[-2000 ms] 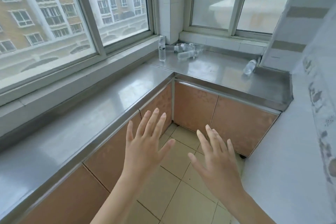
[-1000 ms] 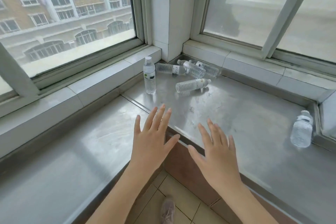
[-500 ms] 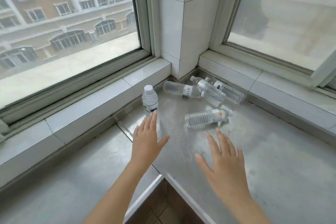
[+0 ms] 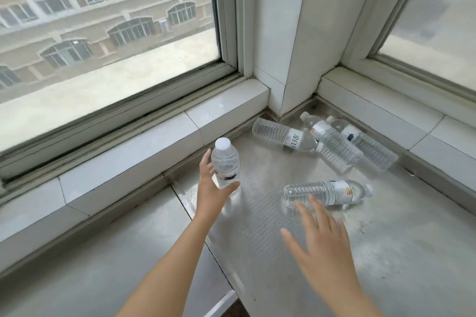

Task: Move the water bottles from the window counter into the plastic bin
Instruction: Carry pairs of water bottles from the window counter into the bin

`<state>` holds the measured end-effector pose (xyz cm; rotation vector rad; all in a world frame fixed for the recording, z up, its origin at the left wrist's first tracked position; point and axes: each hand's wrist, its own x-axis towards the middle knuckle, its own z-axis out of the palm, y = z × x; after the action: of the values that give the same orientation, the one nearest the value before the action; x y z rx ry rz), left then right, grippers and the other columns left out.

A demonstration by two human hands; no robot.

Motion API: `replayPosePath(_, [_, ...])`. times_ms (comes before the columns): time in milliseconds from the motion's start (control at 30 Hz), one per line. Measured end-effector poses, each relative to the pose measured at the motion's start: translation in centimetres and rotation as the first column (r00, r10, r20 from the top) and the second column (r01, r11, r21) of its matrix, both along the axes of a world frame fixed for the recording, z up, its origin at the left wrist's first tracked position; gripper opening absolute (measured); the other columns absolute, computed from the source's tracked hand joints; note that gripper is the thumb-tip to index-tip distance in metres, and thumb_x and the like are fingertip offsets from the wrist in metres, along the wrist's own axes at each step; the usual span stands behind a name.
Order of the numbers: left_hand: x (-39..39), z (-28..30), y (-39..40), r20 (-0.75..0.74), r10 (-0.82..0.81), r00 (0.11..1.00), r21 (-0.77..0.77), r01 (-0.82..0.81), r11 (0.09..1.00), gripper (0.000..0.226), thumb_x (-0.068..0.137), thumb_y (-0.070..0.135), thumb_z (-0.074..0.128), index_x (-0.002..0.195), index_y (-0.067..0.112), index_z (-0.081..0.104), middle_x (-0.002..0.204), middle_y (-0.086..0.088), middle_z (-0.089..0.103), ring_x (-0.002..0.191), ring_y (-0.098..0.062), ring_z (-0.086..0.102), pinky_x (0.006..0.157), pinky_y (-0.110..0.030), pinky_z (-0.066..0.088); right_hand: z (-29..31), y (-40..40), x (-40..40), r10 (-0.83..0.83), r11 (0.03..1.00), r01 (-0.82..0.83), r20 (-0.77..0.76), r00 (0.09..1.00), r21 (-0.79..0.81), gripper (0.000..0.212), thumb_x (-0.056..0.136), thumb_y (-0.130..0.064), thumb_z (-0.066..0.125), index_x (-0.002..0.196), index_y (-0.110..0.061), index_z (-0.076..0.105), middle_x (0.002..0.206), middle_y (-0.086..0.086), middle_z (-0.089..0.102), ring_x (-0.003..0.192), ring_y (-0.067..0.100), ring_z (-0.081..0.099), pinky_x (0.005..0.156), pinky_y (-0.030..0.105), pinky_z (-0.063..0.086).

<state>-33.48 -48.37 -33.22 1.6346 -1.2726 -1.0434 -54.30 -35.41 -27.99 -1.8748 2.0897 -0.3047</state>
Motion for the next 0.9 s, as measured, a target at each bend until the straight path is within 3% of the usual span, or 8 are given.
replayPosePath(133, [-0.5,-0.8,-1.2,-0.035,0.007,0.999,-0.03,-0.008,1.0,0.095,0.069,0.015,0.088,0.12,0.07,0.029,0.125,0.021,0.057,0.117,-0.004,0.057,0.097,-0.027,0.043,-0.7,-1.5,-0.5,-0.116,0.993,0.116,-0.002,0.993,0.03,0.081,0.079,-0.069,0.014,0.145,-0.026,0.031,0.159,0.002,0.018,0.144,0.021,0.018,0.114,0.039,0.021])
replayPosePath(300, [-1.2,0.7,-1.9,0.042,-0.058,0.997,-0.002,0.058,0.998,0.085,0.065,0.023,0.09,0.128,0.052,0.042,0.104,0.025,0.063,0.098,0.005,0.058,0.082,-0.025,0.046,-2.2,-3.3,-1.6,-0.307,0.951,0.299,0.161,0.938,0.074,0.068,0.087,-0.055,0.049,0.145,-0.023,0.03,0.156,-0.001,0.025,0.142,0.018,0.022,0.112,0.037,0.026])
replayPosePath(367, [-1.8,1.5,-2.2,0.059,-0.104,0.993,0.014,0.103,0.995,0.084,0.061,0.025,0.091,0.128,0.048,0.045,0.099,0.02,0.064,0.091,0.007,0.056,0.076,-0.024,0.044,-3.3,-4.7,-2.1,-0.483,0.869,0.481,0.398,0.78,0.114,0.069,0.082,-0.04,0.065,0.141,-0.021,0.035,0.146,-0.001,0.038,0.135,0.018,0.034,0.107,0.038,0.033])
replayPosePath(467, [-3.2,2.3,-2.6,0.036,-0.159,0.987,0.033,0.158,0.987,0.083,0.057,0.025,0.092,0.123,0.05,0.048,0.096,0.015,0.063,0.083,0.005,0.057,0.074,-0.024,0.045,-4.6,-7.2,-3.2,-0.615,0.632,0.72,0.752,0.239,0.288,0.046,0.071,-0.021,0.075,0.113,-0.023,0.056,0.119,0.006,0.061,0.109,0.024,0.058,0.092,0.04,0.047])
replayPosePath(533, [-4.0,2.4,-2.9,-0.017,-0.177,0.984,0.049,0.178,0.983,0.085,0.056,0.024,0.093,0.124,0.049,0.05,0.097,0.013,0.064,0.081,0.001,0.062,0.077,-0.028,0.051,-5.1,-9.0,-4.0,-0.629,0.464,0.736,0.769,-0.117,0.492,0.04,0.073,-0.012,0.076,0.104,-0.024,0.054,0.107,0.004,0.064,0.092,0.022,0.06,0.08,0.038,0.048])
replayPosePath(567, [-4.3,2.3,-3.0,-0.047,-0.189,0.981,0.061,0.191,0.98,0.086,0.055,0.023,0.094,0.126,0.048,0.051,0.097,0.01,0.064,0.082,-0.006,0.064,0.079,-0.031,0.053,-5.5,-9.9,-4.3,-0.634,0.405,0.719,0.74,-0.225,0.565,0.05,0.072,-0.012,0.078,0.113,-0.023,0.05,0.108,0.002,0.061,0.09,0.022,0.057,0.078,0.038,0.048])
replayPosePath(700, [-4.8,2.1,-3.6,-0.08,-0.227,0.97,0.065,0.233,0.97,0.086,0.053,0.026,0.094,0.124,0.051,0.052,0.099,0.005,0.066,0.084,-0.017,0.068,0.082,-0.04,0.058,-7.0,-12.3,-4.3,-0.604,0.246,0.768,0.713,-0.356,0.592,0.097,0.059,-0.014,0.087,0.137,-0.025,0.03,0.118,0.003,0.057,0.098,0.026,0.06,0.091,0.047,0.051])
replayPosePath(900, [-4.0,2.0,-3.3,-0.055,-0.251,0.967,0.079,0.255,0.964,0.085,0.054,0.027,0.094,0.126,0.049,0.053,0.098,0.007,0.067,0.083,-0.013,0.064,0.076,-0.03,0.053,-6.8,-13.4,-3.9,-0.578,0.141,0.808,0.71,-0.402,0.572,0.098,0.057,-0.007,0.087,0.136,-0.024,0.032,0.108,0.001,0.054,0.094,0.029,0.064,0.079,0.054,0.056])
